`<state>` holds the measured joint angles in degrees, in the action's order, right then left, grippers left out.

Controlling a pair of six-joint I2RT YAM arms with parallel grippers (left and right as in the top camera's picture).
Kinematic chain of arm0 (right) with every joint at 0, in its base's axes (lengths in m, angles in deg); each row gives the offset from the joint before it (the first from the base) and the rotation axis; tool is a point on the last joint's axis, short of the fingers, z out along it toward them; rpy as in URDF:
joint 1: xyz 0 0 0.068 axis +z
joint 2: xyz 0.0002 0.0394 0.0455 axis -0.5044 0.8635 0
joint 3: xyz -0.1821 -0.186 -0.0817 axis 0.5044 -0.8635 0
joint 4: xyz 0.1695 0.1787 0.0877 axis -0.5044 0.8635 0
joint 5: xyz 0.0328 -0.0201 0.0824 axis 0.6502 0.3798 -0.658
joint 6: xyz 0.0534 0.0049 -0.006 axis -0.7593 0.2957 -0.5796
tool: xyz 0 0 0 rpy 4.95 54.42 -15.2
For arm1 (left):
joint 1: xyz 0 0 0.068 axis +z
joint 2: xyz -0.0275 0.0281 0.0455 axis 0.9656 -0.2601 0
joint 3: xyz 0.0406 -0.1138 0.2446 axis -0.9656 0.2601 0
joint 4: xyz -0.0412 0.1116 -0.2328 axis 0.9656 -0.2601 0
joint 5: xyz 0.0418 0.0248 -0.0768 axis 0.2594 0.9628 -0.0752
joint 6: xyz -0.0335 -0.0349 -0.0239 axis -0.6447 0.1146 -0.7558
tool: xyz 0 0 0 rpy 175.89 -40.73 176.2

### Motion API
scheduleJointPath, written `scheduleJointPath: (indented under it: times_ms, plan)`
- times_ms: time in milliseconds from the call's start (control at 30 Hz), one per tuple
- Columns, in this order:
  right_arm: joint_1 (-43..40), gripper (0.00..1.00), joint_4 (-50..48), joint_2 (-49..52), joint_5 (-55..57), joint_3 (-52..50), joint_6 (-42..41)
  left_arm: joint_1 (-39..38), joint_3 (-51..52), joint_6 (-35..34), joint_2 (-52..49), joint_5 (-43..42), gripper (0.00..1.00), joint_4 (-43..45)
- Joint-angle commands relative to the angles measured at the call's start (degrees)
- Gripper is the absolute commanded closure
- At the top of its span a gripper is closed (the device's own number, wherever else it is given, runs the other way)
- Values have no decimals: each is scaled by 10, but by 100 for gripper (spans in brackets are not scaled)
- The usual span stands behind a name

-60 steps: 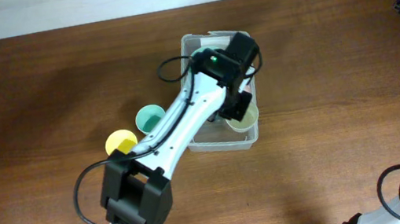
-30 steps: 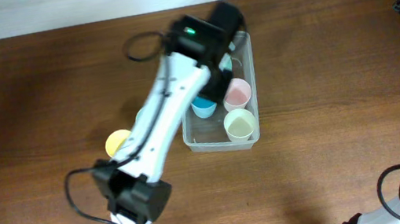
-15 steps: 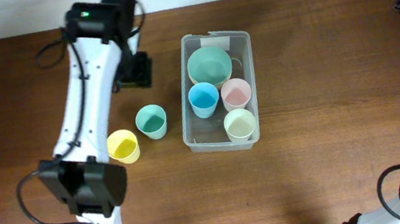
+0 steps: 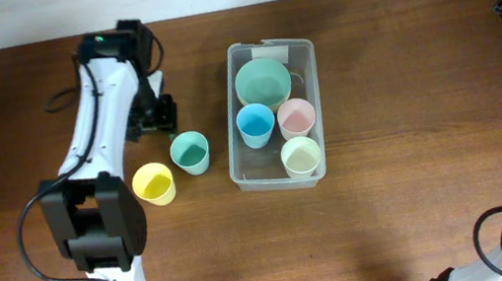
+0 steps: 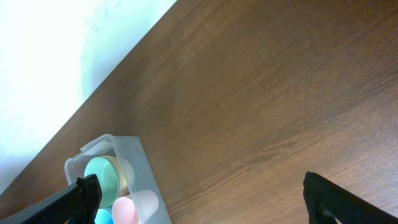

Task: Pack container
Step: 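Reach the left gripper to the green cup and grasp it, then lower the green cup into the container below the blue cup and release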

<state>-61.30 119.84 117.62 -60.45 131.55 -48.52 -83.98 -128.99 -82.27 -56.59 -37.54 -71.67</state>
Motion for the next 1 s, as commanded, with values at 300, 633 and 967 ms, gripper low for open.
scheduleJointPath:
  times_ms: [300,633,967]
  plan:
    - [-2,1,-2,2,5,0,2,-10,151,22,7,-9,61,125]
    - [-2,1,-2,2,5,0,2,-10,98,22,18,-8,97,119]
    - [-2,1,-2,2,5,0,2,-55,-89,19,87,-9,99,-19]
